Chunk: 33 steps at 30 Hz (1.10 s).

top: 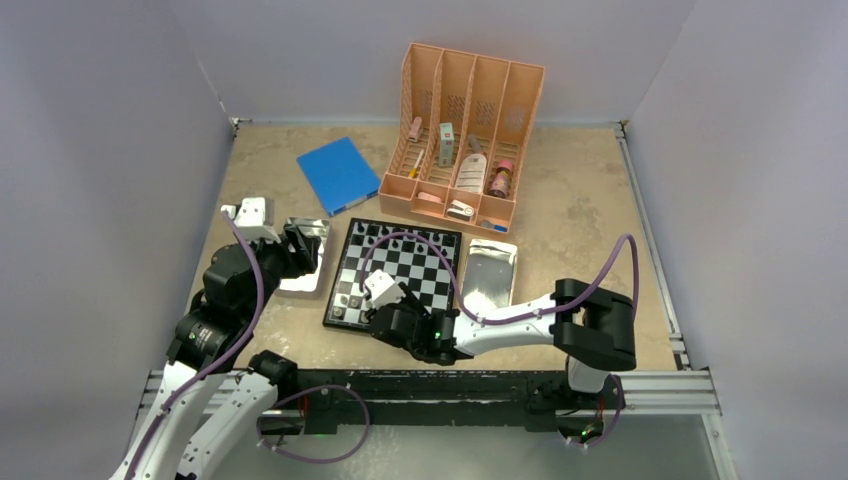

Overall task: Set up the chess pieces on the board
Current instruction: Place the chess piece on the chessboard.

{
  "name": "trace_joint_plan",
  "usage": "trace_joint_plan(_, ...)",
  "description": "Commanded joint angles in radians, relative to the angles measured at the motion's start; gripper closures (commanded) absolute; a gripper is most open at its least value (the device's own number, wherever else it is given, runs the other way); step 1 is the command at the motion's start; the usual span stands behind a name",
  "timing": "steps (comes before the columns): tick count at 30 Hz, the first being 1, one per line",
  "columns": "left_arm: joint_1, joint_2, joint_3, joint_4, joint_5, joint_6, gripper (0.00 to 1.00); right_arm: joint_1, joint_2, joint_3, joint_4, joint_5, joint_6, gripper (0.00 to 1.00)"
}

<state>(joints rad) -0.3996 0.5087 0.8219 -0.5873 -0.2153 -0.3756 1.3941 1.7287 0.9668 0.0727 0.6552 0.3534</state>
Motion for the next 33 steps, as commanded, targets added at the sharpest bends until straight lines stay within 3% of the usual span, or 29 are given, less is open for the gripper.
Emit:
trace_joint_plan(1, 0.001, -0.004, 0.002, 0.027, 0.001, 0.0, 0.39, 0.006, 0.0, 0.029, 0.01, 0.009, -0.008, 0.42)
trace_joint_plan(21, 0.001, 0.0, 0.004, 0.026, -0.002, 0.0, 0.39, 0.006, 0.03, 0.032, -0.008, 0.015, -0.009, 0.4)
trace_joint_plan(33, 0.001, 0.01, 0.002, 0.025, -0.002, -0.004, 0.39, 0.006, -0.062, 0.038, 0.01, -0.051, -0.025, 0.38)
